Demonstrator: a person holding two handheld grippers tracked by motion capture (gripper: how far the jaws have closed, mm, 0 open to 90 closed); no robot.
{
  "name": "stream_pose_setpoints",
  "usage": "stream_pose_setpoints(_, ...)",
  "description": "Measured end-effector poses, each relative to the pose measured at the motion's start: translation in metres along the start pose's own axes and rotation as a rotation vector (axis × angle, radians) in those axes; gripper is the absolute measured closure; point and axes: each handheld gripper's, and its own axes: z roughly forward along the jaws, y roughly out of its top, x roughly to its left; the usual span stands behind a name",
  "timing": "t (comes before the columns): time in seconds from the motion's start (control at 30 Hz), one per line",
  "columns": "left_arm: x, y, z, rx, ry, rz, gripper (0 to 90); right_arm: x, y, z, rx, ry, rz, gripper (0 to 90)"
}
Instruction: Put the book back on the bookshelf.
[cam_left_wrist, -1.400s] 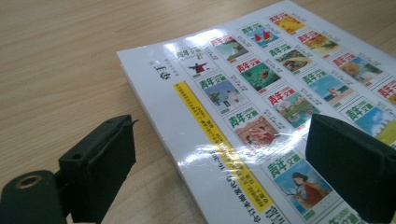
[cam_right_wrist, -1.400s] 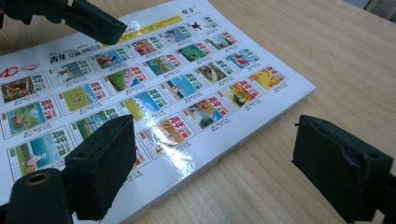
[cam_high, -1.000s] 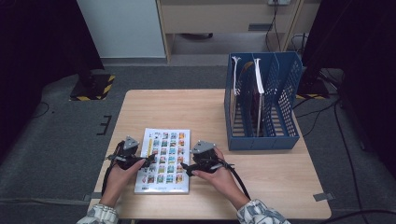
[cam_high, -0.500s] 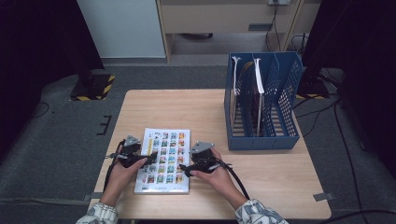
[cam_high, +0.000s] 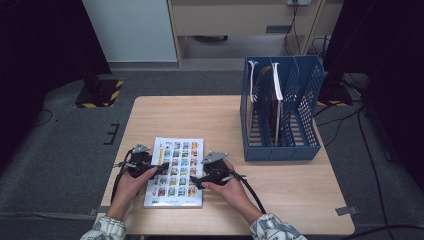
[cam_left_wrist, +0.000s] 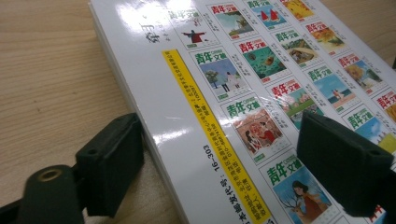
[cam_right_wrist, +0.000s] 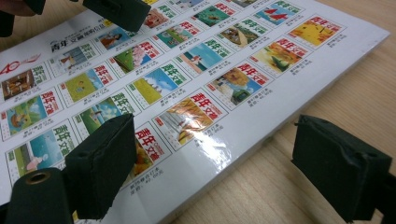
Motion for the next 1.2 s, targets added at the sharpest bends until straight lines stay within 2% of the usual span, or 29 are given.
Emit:
stream_pose_setpoints(0.13,0.000,0.001,-0.004,-0.017,-0.006,-0.003,24.0,0.000,0.001,0.004,0.007,0.034,0.029,13.4)
stream_pose_setpoints(0.2,-0.002,0.003,-0.007,-0.032,-0.008,0.002,26.3,0.000,0.000,0.003,0.010,0.029,0.029,13.3)
stream_pose_setpoints(0.4,0.000,0.005,-0.018,-0.088,-0.066,-0.026,33.6,0.000,0.000,0.002,0.014,0.029,0.030,13.2)
stream_pose_setpoints(0.57,-0.001,0.003,-0.020,-0.077,-0.112,-0.019,41.4,0.000,0.000,0.003,0.013,0.030,0.030,13.2)
stream_pose_setpoints(0.6,-0.002,0.003,-0.019,-0.054,-0.134,-0.012,44.1,0.000,0.000,0.003,0.013,0.030,0.030,13.2)
stream_pose_setpoints(0.63,-0.005,0.001,-0.016,-0.029,-0.148,0.012,47.3,0.000,0.000,0.002,0.014,0.031,0.031,13.1)
stream_pose_setpoints(0.67,-0.008,0.000,-0.014,-0.012,-0.124,0.056,46.5,0.000,0.000,0.002,0.016,0.031,0.030,13.1)
stream_pose_setpoints(0.7,-0.011,0.002,-0.014,-0.010,-0.100,0.068,47.6,0.000,0.000,0.003,0.014,0.032,0.032,13.1)
stream_pose_setpoints(0.8,-0.010,0.007,-0.013,-0.034,-0.109,0.027,48.1,0.000,0.000,0.003,0.010,0.030,0.031,13.0)
stream_pose_setpoints(0.87,-0.010,0.008,-0.010,-0.027,-0.113,0.029,47.7,0.000,0.000,0.003,0.011,0.032,0.028,13.0)
stream_pose_setpoints(0.93,-0.009,0.010,-0.006,-0.023,-0.133,0.009,45.5,0.000,0.000,0.003,0.011,0.032,0.028,12.9)
stream_pose_setpoints(1.07,-0.007,0.017,0.001,-0.015,-0.160,0.007,44.0,-0.001,0.000,0.003,0.012,0.034,0.029,12.8)
stream_pose_setpoints(1.1,-0.007,0.018,0.002,-0.010,-0.152,0.011,45.9,-0.001,0.000,0.003,0.011,0.033,0.027,12.8)
stream_pose_setpoints(1.17,-0.011,0.019,0.002,-0.010,-0.109,0.038,53.4,-0.001,0.000,0.003,0.009,0.034,0.029,12.8)
stream_pose_setpoints(1.2,-0.012,0.019,0.001,-0.015,-0.107,0.044,57.7,-0.001,0.000,0.003,0.009,0.034,0.028,12.7)
